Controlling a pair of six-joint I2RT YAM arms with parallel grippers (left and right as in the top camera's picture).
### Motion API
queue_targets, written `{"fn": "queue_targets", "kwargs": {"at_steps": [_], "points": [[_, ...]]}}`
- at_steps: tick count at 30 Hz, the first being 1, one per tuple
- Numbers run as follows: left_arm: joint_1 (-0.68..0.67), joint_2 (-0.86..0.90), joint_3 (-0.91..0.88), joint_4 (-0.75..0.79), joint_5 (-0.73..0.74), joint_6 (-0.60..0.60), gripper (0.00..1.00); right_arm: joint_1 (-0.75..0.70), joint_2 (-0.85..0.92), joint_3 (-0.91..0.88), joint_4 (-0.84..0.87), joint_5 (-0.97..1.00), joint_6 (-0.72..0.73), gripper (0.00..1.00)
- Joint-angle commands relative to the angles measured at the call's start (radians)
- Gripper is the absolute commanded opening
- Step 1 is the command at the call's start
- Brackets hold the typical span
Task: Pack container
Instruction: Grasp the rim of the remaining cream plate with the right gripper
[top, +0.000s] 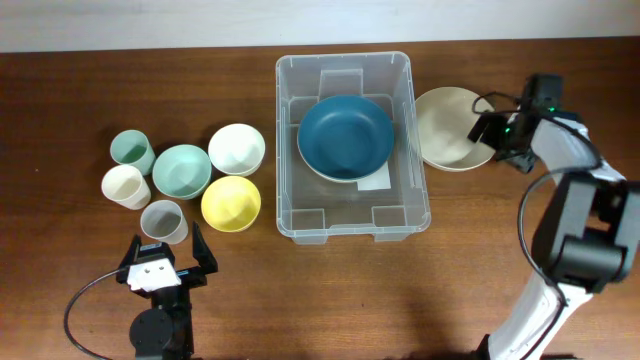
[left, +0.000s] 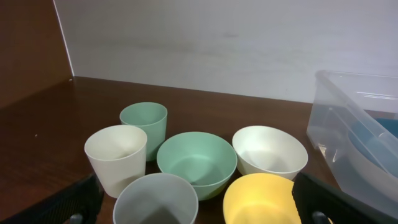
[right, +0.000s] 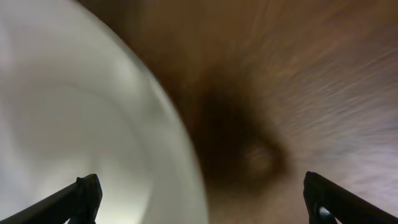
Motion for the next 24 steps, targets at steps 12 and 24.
{"fn": "queue_targets", "kwargs": {"at_steps": [12, 24], "points": [[0.002, -0.006, -0.008, 0.002, -0.004, 0.013, 0.99, -0.045, 0.032, -0.006, -0.006, -0.042, 0.000, 0.04], [0.002, -0.006, -0.008, 0.002, -0.004, 0.013, 0.99, -0.219, -0.481, 0.012, -0.071, -0.174, -0.108, 0.04]]}}
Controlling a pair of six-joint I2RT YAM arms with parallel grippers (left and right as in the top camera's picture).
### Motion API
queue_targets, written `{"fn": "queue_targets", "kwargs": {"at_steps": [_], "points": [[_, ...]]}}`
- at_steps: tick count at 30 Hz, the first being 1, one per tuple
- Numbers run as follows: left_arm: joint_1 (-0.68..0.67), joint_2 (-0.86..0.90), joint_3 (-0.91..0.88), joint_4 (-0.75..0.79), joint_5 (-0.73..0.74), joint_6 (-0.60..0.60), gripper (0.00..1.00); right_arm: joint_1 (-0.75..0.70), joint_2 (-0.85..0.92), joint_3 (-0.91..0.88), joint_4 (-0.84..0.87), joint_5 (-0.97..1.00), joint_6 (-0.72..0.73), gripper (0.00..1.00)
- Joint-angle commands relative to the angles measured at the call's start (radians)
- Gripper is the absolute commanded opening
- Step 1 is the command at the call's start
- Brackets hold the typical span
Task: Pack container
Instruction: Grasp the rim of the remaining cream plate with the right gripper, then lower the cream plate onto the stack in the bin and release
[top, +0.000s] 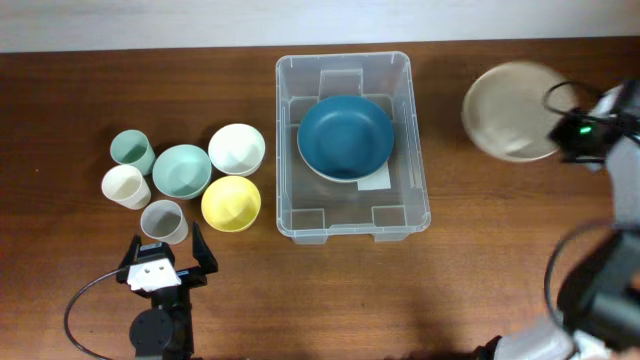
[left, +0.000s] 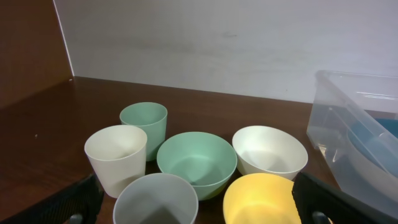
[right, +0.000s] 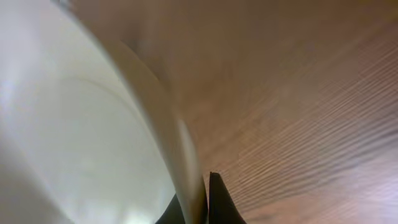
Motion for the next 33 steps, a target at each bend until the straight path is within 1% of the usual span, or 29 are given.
{"fn": "queue_targets", "kwargs": {"at_steps": [1, 4, 5, 6, 7, 11, 14, 18, 22, 23, 24, 25, 26, 29, 31, 33], "points": [[0.002, -0.006, -0.008, 0.002, -0.004, 0.013, 0.99, 0.043, -0.216, 0.011, 0.010, -0.074, -0.043, 0.04], [0.002, -0.006, -0.008, 0.002, -0.004, 0.013, 0.99, 0.144, -0.307, 0.011, 0.036, -0.095, -0.074, 0.04], [0.002, -0.006, -0.008, 0.002, -0.004, 0.013, 0.99, 0.188, -0.319, 0.011, 0.045, -0.095, -0.084, 0.04], [0.002, -0.006, -0.008, 0.002, -0.004, 0.013, 0.99, 0.267, -0.321, 0.011, 0.060, -0.085, -0.100, 0.04], [0.002, -0.006, -0.008, 0.002, -0.004, 0.013, 0.99, 0.302, -0.316, 0.011, 0.066, -0.068, -0.100, 0.04], [0.002, -0.006, -0.008, 0.002, -0.004, 0.013, 1.00, 0.518, -0.216, 0.010, 0.076, 0.109, -0.099, 0.04], [0.002, -0.006, -0.008, 0.002, -0.004, 0.013, 0.99, 0.637, -0.108, 0.011, 0.101, 0.140, -0.118, 0.04], [0.002, -0.006, -0.008, 0.002, -0.004, 0.013, 0.99, 0.728, 0.001, 0.011, 0.118, 0.184, -0.117, 0.04], [0.002, -0.006, -0.008, 0.002, -0.004, 0.013, 0.99, 0.769, 0.058, 0.011, 0.124, 0.176, -0.124, 0.04], [0.002, -0.006, -0.008, 0.002, -0.004, 0.013, 0.99, 0.774, 0.063, 0.011, 0.124, 0.175, -0.126, 0.12], [0.002, -0.006, -0.008, 0.002, -0.004, 0.013, 1.00, 0.778, 0.067, 0.011, 0.126, 0.175, -0.126, 0.43], [0.002, -0.006, -0.008, 0.002, -0.004, 0.013, 0.99, 0.778, 0.066, 0.013, 0.137, 0.175, -0.126, 0.55], [0.002, -0.006, -0.008, 0.002, -0.004, 0.013, 0.99, 0.778, 0.062, 0.022, 0.138, 0.175, -0.127, 0.62], [0.002, -0.006, -0.008, 0.002, -0.004, 0.013, 0.99, 0.776, 0.030, 0.088, 0.122, 0.199, -0.178, 0.66], [0.002, -0.006, -0.008, 0.002, -0.004, 0.013, 0.99, 0.768, -0.006, 0.172, 0.065, 0.321, -0.177, 0.74], [0.002, -0.006, -0.008, 0.002, -0.004, 0.013, 1.00, 0.733, -0.031, 0.274, -0.026, 0.411, -0.174, 0.77]]}}
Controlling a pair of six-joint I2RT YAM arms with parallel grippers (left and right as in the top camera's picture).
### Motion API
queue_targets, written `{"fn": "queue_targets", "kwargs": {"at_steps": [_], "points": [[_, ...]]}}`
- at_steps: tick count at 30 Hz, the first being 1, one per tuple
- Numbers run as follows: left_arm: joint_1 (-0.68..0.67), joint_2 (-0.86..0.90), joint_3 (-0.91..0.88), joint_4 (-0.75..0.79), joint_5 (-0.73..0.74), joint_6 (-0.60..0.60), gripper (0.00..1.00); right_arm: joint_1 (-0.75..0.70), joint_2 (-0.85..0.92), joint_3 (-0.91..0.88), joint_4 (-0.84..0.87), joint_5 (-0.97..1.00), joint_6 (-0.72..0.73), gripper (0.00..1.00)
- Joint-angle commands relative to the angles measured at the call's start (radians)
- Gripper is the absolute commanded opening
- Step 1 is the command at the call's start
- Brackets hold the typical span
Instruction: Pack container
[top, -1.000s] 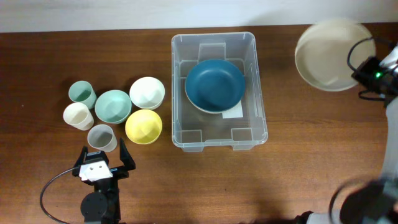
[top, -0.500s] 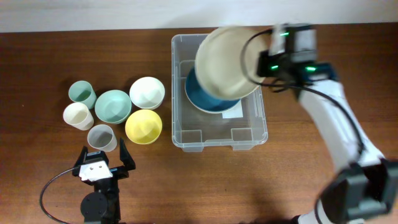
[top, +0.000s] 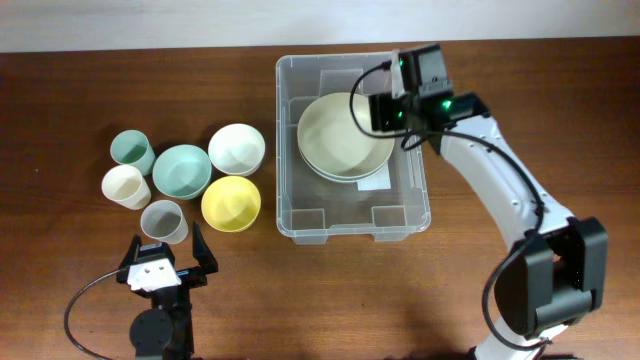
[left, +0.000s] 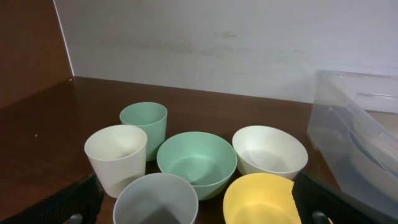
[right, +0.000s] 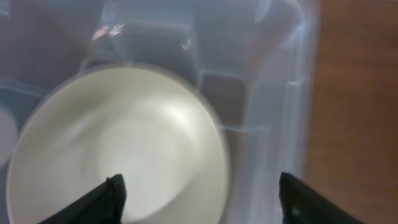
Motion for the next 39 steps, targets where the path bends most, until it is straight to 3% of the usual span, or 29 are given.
{"fn": "queue_targets", "kwargs": {"at_steps": [1, 6, 9, 16, 39], "points": [[0.002, -0.006, -0.008, 0.002, -0.004, 0.013, 1.00, -0.061, -0.096, 0.202, -0.117, 0.201, -0.013, 0.81], [0.002, -0.006, -0.008, 0.002, -0.004, 0.013, 0.99, -0.278, -0.098, 0.296, -0.313, 0.234, -0.013, 0.92], [0.002, -0.006, -0.008, 0.002, -0.004, 0.013, 0.99, -0.454, -0.094, 0.296, -0.358, 0.140, -0.014, 0.98], [0.002, -0.006, -0.008, 0.002, -0.004, 0.013, 1.00, -0.717, -0.094, 0.296, -0.363, -0.054, -0.014, 0.99], [0.003, -0.006, -0.008, 0.020, -0.030, 0.012, 0.99, -0.748, -0.094, 0.296, -0.388, -0.080, -0.014, 0.99]]}}
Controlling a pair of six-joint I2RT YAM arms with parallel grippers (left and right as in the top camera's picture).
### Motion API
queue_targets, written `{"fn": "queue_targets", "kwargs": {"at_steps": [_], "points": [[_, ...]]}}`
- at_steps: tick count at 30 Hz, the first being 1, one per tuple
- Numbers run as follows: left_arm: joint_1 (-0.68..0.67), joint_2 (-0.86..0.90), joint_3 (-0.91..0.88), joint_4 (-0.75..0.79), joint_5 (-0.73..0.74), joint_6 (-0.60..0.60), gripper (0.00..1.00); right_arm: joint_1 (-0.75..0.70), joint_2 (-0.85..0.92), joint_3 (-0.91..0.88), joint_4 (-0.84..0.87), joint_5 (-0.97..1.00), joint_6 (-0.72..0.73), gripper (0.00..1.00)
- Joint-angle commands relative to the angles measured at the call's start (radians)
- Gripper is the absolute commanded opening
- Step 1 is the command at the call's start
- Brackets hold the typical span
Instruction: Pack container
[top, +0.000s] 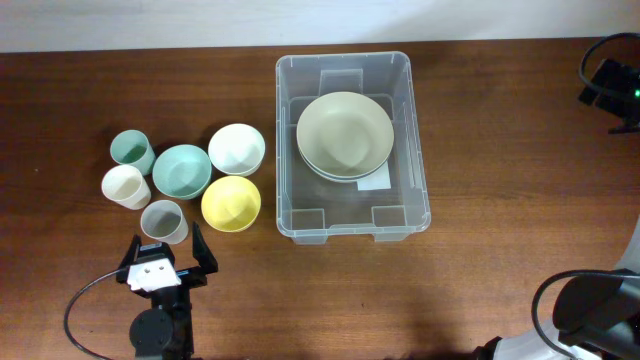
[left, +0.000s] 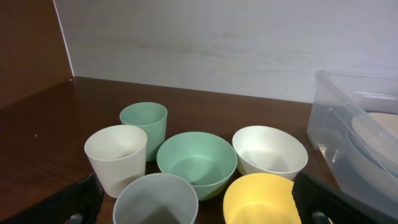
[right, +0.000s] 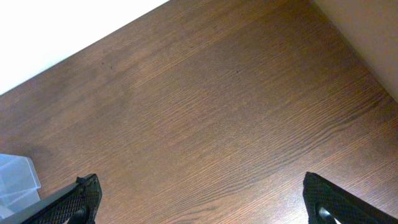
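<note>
A clear plastic container (top: 352, 212) stands mid-table with a cream bowl (top: 344, 133) stacked in it, seemingly on another dish whose rim shows beneath. Left of it sit a white bowl (top: 237, 148), a yellow bowl (top: 231, 203), a green bowl (top: 181, 171), and green (top: 131, 150), cream (top: 125, 186) and grey (top: 163, 220) cups. My left gripper (left: 199, 208) is open near the table's front, behind the grey cup (left: 155, 199). My right gripper (right: 202, 202) is open above bare wood at the far right; its arm (top: 610, 85) shows at the overhead's right edge.
A white wall runs along the table's back edge. Bare wood lies right of the container and along the front edge. A black cable loops by the left arm's base (top: 150, 330).
My right gripper was over the container above the cream bowl; now it is open at the far right edge over bare wood. The cream bowl stays in the container. Left arm unchanged.
The cream bowl lay on the table right of the container, which held a blue bowl, my right gripper open at its rim. Then the gripper was shut on the rim, the bowl lifted. Then the bowl sat over the blue one. Now the right arm is far right.
</note>
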Motion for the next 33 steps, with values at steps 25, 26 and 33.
{"fn": "queue_targets", "kwargs": {"at_steps": [25, 26, 33], "points": [[0.003, 1.089, 1.015, -0.066, 0.192, 0.012, 0.99, 0.000, 0.000, 0.003, 0.000, -0.009, -0.001, 0.99], [0.003, 1.099, 1.016, -0.066, 0.192, 0.012, 0.99, 0.000, 0.000, 0.003, 0.000, -0.009, -0.001, 0.99], [0.003, 1.177, 1.016, -0.077, 0.070, -0.031, 1.00, 0.000, 0.000, 0.003, 0.000, -0.009, -0.001, 0.99]]}}
